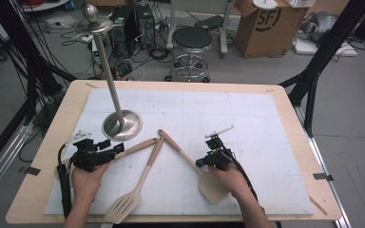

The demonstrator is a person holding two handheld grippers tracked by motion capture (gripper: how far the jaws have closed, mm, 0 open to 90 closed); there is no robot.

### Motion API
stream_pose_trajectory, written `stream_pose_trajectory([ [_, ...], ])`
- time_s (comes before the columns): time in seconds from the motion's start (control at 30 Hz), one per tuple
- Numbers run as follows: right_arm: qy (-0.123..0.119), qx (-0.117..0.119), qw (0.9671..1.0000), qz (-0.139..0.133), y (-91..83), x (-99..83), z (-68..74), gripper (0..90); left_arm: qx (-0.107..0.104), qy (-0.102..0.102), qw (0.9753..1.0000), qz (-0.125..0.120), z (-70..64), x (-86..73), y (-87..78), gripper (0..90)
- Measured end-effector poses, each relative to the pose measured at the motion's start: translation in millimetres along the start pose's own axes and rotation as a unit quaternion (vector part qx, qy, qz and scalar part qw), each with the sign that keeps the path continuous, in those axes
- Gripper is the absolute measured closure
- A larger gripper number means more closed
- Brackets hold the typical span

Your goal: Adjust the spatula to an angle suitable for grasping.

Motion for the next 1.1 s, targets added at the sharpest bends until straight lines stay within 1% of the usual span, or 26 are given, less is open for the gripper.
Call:
stream_pose_trajectory([
  [0.3, -0.008, 0.008, 0.9999, 0.009, -1.2, -8.3, 5.4, 90.0, 0.001, -0.001, 1.0, 0.001, -0.8, -0.9, 0.6, 30.3],
  [0.4, -0.009, 0.009, 0.9999, 0.007, -1.3, -8.4, 5.0, 89.9, 0.0, -0.001, 1.0, 0.0, -0.3, -1.1, 0.6, 30.3],
  [0.43, -0.003, 0.008, 1.0, -0.002, -2.5, -7.1, 3.8, 82.3, 0.001, -0.002, 1.0, 0.001, 0.2, -1.3, 0.4, 30.3],
  [0.47, -0.003, 0.008, 1.0, -0.002, -2.5, -7.1, 3.8, 82.3, 0.0, -0.003, 1.0, 0.001, 0.5, -1.5, 0.4, 30.3],
  [0.5, 0.001, 0.004, 0.9999, -0.014, -3.9, -5.0, 2.7, 75.6, 0.002, -0.003, 1.0, 0.001, 1.3, -1.8, 0.4, 30.3],
  [0.53, 0.011, 0.009, 0.9992, -0.037, -7.4, 0.6, 1.8, 69.7, 0.002, -0.004, 1.0, 0.001, 1.6, -1.9, 0.5, 30.3],
  [0.57, 0.011, 0.009, 0.9992, -0.037, -7.4, 0.6, 1.8, 69.7, 0.002, -0.005, 1.0, 0.001, 1.9, -2.0, 0.7, 30.3],
  [0.6, 0.015, 0.018, 0.9984, -0.052, -9.8, 4.1, 2.6, 68.4, 0.003, -0.004, 1.0, 0.002, 2.4, -2.1, 0.7, 30.3],
  [0.63, 0.028, 0.039, 0.9965, -0.068, -13.9, 9.3, 5.9, 64.7, 0.003, -0.004, 1.0, 0.001, 2.4, -2.1, 0.7, 30.3],
  [0.67, 0.028, 0.039, 0.9965, -0.068, -13.9, 9.3, 5.9, 64.7, 0.003, -0.004, 1.0, 0.002, 2.4, -2.1, 0.6, 30.3],
  [0.7, 0.03, 0.05, 0.9953, -0.077, -14.7, 11.8, 7.7, 60.9, 0.003, -0.004, 1.0, 0.002, 2.5, -2.2, 0.6, 30.3],
  [0.77, 0.034, 0.062, 0.9946, -0.076, -14.7, 12.6, 10.8, 56.4, 0.003, -0.005, 1.0, 0.002, 2.9, -2.2, 0.9, 30.3],
  [0.8, 0.031, 0.062, 0.9952, -0.069, -12.9, 11.5, 13.3, 54.4, 0.003, -0.005, 1.0, 0.002, 3.1, -2.4, 0.9, 30.3],
  [0.97, 0.025, 0.066, 0.9954, -0.065, -9.4, 11.0, 18.6, 52.5, 0.004, -0.005, 1.0, 0.003, 3.3, -2.6, 1.0, 30.3],
  [1.1, 0.025, 0.067, 0.9953, -0.066, -9.3, 11.5, 19.5, 51.5, 0.004, -0.008, 1.0, 0.003, 4.1, -2.7, 1.5, 30.3],
])
Point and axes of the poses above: each handheld gripper's, and its own axes: y roughly forward along the jaws, x roughly out of its top, z roughly to its left, the point moved 9 cm from there along y, roughly forward along the jaws, and after that the axes turned 4 degrees about -z, right-handed, at the moved point
